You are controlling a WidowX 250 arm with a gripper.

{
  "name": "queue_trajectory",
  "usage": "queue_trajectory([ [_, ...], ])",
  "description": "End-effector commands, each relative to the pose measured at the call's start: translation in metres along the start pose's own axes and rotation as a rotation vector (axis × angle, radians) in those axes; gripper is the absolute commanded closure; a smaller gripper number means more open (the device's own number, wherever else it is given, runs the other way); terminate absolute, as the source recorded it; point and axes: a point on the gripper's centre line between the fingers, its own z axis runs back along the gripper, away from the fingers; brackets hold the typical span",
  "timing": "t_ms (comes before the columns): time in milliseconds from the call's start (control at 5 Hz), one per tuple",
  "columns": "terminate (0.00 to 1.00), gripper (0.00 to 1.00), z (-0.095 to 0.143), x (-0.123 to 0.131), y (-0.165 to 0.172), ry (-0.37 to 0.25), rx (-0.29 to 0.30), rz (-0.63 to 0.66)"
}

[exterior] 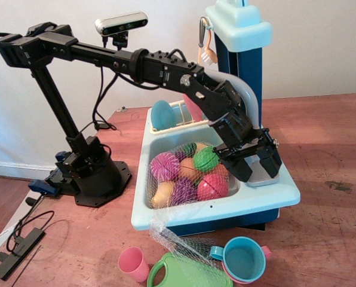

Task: Turn lever vertical to front

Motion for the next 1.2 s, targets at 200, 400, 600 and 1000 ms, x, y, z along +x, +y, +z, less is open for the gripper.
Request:
queue_trajectory([
  [200,0.00,0.00,0.061,-0.018,0.051,-0.052,0.042,0.073],
  [400,0.00,0.00,0.076,-0.027,0.068,-0.084,0.032,0.107],
  [600,0.00,0.00,0.072,-0.031,0.075,-0.100,-0.008,0.130],
  [1000,1.00,0.00,0.070,-0.017,0.039,-0.109,-0.037,0.036],
])
